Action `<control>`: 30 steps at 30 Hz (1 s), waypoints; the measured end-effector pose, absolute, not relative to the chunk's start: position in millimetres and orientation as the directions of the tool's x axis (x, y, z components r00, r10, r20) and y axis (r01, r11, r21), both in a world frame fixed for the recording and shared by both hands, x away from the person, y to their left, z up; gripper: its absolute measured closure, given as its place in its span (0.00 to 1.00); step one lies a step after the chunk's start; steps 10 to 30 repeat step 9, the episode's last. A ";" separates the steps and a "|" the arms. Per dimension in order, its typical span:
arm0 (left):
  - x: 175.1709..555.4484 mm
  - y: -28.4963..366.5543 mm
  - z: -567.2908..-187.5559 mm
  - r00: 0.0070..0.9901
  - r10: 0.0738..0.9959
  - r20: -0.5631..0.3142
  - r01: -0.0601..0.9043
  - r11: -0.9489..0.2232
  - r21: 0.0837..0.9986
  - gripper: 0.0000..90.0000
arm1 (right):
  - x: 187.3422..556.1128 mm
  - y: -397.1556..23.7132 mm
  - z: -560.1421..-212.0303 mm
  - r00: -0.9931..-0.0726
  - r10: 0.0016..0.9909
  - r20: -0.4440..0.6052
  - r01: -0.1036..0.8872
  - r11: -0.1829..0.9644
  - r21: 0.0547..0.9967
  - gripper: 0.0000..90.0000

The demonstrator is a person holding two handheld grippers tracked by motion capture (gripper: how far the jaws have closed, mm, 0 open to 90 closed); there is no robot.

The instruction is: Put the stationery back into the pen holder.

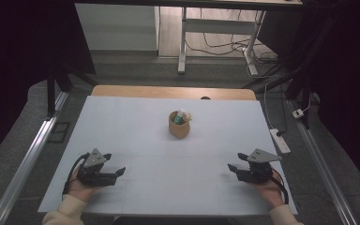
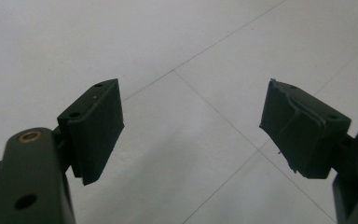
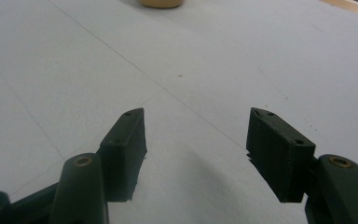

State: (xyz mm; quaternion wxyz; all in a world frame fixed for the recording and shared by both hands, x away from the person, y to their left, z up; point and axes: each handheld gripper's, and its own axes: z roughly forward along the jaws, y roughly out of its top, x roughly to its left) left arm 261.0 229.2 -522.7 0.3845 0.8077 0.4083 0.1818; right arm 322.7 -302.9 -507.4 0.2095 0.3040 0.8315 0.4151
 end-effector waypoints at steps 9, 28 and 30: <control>261.4 228.7 -523.0 0.602 0.799 -0.018 0.521 -0.375 0.767 0.23 | 322.7 -302.9 -507.2 -0.726 0.680 -0.106 0.325 0.475 0.818 0.41; 261.4 228.7 -523.0 0.602 0.799 -0.018 0.521 -0.375 0.767 0.23 | 322.7 -302.9 -507.2 -0.726 0.680 -0.106 0.325 0.475 0.818 0.41; 261.4 228.7 -523.0 0.602 0.799 -0.018 0.521 -0.375 0.767 0.23 | 322.7 -302.9 -507.2 -0.726 0.680 -0.106 0.325 0.475 0.818 0.41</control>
